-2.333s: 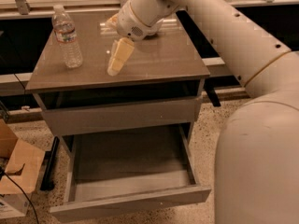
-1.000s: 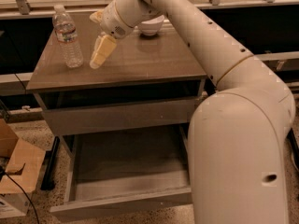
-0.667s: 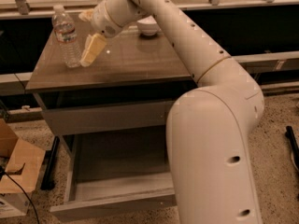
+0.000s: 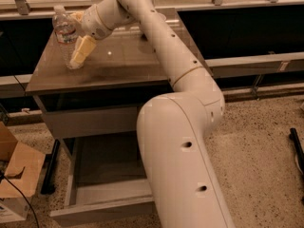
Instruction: Place water bottle into middle drawer
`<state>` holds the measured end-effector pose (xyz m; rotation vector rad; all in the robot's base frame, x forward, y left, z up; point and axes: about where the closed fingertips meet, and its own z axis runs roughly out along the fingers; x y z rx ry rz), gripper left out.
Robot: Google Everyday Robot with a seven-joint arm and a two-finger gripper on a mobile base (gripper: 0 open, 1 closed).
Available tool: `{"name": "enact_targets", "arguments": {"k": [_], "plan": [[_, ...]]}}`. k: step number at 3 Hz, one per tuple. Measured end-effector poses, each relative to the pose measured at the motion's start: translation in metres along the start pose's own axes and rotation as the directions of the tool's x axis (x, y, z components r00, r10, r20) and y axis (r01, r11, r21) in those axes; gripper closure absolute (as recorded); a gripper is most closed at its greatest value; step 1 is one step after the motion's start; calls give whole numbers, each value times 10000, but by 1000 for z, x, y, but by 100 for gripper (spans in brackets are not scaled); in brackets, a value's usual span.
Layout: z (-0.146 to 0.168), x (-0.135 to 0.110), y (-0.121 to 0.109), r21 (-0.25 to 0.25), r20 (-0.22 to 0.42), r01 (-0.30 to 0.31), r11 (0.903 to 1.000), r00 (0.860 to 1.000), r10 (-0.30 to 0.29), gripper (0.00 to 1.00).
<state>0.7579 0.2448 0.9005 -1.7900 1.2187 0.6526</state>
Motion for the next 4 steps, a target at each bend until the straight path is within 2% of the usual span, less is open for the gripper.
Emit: {"name": "enact_targets", "arguments": {"k": [1,2,3,4], "plan": [[14,2,-3,-202,480,-175,9996,9987,184,18],[20,0,-6,-278,781,-248,9993,9966,270,50],[19,-4,-8,-251,849,-192,9995,9962,213,73],[-1,-11,-14,115,608,6,9999,9982,-13,96]]}}
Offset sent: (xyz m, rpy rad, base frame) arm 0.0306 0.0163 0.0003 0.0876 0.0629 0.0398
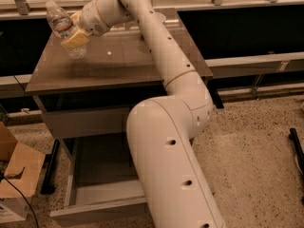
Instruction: Place water bottle into middle drawer
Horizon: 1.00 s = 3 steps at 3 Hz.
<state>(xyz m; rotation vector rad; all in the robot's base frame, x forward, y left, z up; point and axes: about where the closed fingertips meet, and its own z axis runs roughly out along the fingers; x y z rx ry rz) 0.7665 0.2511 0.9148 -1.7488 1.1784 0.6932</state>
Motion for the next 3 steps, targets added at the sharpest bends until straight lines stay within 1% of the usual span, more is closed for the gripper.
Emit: {"name": "enact_targets", "arguments": {"k": [1,2,3], "plan": [[-28,-4,2,302,-537,51,9995,9986,-35,100],[-66,-7,13,711,-1101,-99,9974,9938,177,100],[-111,-16,34,1294,-1581,-163,9915,9867,368,100]]}}
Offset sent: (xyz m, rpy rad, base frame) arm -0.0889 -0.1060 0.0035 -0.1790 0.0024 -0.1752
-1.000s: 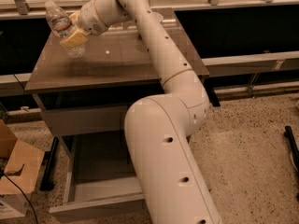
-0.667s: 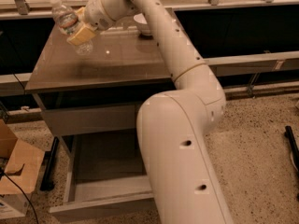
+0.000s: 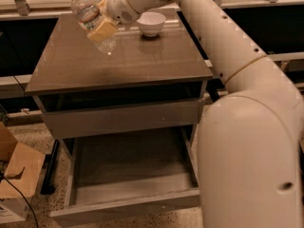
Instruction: Place water bottle into middle drawer
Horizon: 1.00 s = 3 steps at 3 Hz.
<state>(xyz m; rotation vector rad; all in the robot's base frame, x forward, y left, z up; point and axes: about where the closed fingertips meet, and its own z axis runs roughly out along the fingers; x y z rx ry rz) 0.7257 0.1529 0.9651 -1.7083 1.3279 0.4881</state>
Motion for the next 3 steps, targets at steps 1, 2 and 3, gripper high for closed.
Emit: {"name": "enact_targets", "arguments": {"k": [1,2,3], "plan": [[-43,5,29,444,-616,-372,9983,9973,399,100],[-59,25,77,283,-1546,-1167,9928,9807,1197,100],[-53,58,141,-331,-2638,-2392,9704,9386,2224,100]]}}
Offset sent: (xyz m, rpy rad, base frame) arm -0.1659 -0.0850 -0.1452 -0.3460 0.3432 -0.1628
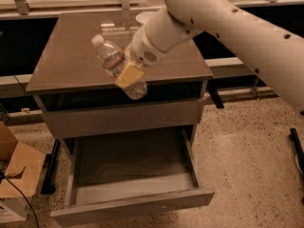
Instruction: Place water bottle into middle drawer
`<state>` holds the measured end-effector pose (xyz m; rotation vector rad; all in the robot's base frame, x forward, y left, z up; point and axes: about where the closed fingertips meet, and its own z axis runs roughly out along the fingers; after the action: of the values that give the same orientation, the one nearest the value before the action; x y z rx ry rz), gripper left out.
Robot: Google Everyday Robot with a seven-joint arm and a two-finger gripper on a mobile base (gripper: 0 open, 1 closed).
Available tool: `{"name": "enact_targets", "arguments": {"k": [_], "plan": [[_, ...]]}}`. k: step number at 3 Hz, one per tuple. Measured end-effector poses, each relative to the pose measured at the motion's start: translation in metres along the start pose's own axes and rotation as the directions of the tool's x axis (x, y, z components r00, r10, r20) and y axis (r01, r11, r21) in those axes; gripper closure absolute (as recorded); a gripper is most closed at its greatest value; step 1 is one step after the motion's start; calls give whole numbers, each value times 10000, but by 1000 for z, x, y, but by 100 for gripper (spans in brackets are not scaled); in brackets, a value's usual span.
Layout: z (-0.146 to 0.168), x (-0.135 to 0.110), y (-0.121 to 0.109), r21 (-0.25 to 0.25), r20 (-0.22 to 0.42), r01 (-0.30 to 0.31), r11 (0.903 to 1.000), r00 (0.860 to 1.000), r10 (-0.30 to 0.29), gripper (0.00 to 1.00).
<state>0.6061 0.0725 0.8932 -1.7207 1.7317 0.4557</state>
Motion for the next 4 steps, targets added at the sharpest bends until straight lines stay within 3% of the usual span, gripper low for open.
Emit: {"name": "enact_targets", "arguments": {"k": [1,2,3,4], "plan": [[29,47,58,-881,-978,-1213,9887,9888,1126,100],[75,105,114,-1348,-1672,-2320,9633,9636,2086,100],[75,104,113,-1339,-1660,-2309,9637,9640,2079,100],[95,120,115,-1300,-2517,-2475,9601,9449,2095,100]]}}
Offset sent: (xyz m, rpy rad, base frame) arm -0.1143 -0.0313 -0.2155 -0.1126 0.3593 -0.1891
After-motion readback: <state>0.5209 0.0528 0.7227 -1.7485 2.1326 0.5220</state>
